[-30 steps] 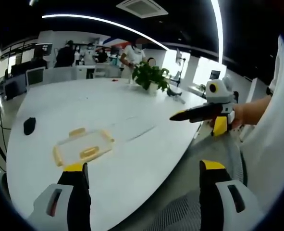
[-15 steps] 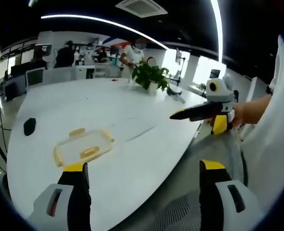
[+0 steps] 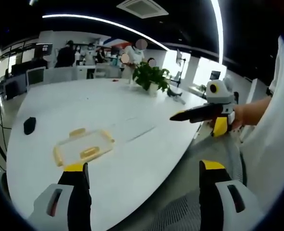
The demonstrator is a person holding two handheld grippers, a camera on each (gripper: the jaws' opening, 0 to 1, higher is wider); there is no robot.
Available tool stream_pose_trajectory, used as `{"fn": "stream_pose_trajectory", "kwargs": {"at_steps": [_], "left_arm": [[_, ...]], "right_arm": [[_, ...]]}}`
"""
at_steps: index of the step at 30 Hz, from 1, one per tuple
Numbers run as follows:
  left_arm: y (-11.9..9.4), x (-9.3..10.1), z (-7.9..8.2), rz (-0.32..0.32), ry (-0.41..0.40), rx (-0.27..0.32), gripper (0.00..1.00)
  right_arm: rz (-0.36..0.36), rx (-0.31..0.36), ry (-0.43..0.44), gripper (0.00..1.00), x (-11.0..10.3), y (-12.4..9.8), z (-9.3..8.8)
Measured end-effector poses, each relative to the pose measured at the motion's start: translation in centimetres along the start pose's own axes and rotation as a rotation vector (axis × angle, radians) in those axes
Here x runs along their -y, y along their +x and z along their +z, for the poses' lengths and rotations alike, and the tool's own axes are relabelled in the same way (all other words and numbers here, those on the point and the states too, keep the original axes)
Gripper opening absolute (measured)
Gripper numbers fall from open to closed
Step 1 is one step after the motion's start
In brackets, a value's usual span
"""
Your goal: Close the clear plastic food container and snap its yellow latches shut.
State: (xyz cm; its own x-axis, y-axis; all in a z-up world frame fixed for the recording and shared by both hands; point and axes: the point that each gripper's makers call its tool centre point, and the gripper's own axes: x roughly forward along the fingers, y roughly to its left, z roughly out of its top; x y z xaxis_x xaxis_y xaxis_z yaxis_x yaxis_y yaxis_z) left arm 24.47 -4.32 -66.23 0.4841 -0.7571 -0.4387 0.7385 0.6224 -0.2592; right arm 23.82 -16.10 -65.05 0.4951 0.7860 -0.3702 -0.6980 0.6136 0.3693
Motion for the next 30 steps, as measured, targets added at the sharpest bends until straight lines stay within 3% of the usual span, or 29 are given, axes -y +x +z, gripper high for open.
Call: {"fn": "stream_pose_trajectory", "kwargs": {"at_steps": [7,10,13,30], "left_arm": [[-0.1,-0.1,0.2,0.000,-0.017,0.007,0.95],[-0.2,-0.1,0.5,0.006,0.009,0.006,0.94],[-0.3,-0.1,0.8,0.000,0.023,-0.002,0.95],[-0.8,-2.7,2.4,0.013,0.053,0.001,0.95]], "right_arm": [[0.005,0.006,-0.013,0.99,-0.3,0.0,0.3],[-0.001,0.016,-0.055,0.93,-0.6,-0.2,0.7],[0.014,0.039,-0.035,0.97,-0.9,-0.1,1.1],[0.040,0.016,-0.103,0.95,-0.1,1.2,3.0]]}}
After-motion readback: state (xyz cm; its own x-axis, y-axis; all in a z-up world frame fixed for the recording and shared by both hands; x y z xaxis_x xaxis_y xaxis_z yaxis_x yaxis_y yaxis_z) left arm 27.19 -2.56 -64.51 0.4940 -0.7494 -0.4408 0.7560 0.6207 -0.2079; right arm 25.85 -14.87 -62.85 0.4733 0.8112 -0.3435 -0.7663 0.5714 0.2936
